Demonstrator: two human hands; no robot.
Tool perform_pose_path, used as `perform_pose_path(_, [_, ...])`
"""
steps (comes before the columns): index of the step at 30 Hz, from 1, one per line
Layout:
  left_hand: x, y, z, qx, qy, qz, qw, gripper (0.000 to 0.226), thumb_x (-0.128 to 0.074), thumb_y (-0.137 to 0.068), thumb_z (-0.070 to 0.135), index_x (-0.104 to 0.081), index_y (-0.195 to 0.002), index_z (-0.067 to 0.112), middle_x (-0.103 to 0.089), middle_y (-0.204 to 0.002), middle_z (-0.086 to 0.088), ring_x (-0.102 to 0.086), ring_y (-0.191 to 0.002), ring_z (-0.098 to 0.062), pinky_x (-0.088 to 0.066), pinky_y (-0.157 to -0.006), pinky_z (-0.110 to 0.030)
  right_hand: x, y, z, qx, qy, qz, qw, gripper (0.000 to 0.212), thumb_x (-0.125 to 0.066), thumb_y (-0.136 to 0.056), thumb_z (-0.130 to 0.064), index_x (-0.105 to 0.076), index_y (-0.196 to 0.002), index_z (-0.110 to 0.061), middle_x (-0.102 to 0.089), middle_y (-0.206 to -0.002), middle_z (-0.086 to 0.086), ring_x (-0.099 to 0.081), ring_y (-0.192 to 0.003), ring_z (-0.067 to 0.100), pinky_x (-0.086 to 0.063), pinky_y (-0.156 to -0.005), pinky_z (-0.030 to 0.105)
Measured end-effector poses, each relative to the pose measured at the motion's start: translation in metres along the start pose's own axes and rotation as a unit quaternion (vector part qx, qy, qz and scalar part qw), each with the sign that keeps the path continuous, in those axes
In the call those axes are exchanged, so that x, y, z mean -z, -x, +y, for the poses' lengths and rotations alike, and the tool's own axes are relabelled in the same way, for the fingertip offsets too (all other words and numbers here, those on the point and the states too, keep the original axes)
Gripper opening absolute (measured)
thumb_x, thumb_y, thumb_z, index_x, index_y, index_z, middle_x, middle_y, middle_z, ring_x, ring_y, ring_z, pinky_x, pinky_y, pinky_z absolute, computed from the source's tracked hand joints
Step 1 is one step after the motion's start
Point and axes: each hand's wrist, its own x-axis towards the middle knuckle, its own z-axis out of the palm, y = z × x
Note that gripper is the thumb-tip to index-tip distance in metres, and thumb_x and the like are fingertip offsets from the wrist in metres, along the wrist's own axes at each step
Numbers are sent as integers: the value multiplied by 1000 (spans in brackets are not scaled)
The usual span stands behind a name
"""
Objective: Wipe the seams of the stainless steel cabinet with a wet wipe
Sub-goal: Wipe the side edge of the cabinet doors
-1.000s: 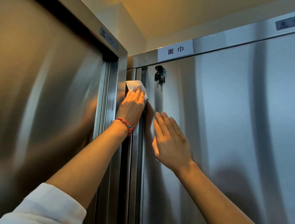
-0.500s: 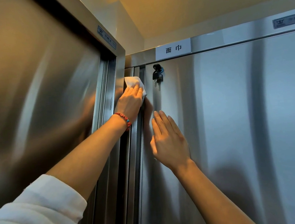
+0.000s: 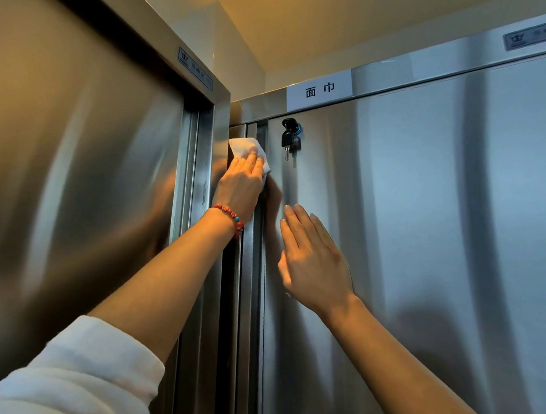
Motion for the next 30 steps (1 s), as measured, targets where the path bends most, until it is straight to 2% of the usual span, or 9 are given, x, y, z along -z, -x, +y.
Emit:
perform_pose_path(6, [4,-17,0,11,-34,1,999,52,-29,-100,4,-9,-147,0,-7,-155,-20,-10,-144,-28,-4,-116,-35,0,0,0,1,2,19,1000,55,-69,-76,-27,-59,-124,-1,-53,-133,17,-47,-128,31,-31,-107,43])
perform_pose_path(16, [1,-17,-4,-21,-80,1,997,52,-28,-100,6,-6,-147,-2,-5,-155,-21,-7,-144,-29,-1,-115,-35,1,0,0,-3,-3,1,1000,55,-66,-79,-27,-57,-127,-3,-51,-136,16,-44,-130,30,-32,-109,43])
perform_pose_path(30, [1,-25,-7,-17,-68,5,998,51,-28,-101,6,-7,-147,-1,-5,-155,-21,-8,-144,-29,-3,-115,-34,0,0,0,-3,3,1,1000,55,-65,-80,-28,-56,-128,-3,-50,-136,16,-43,-131,30,-30,-109,42])
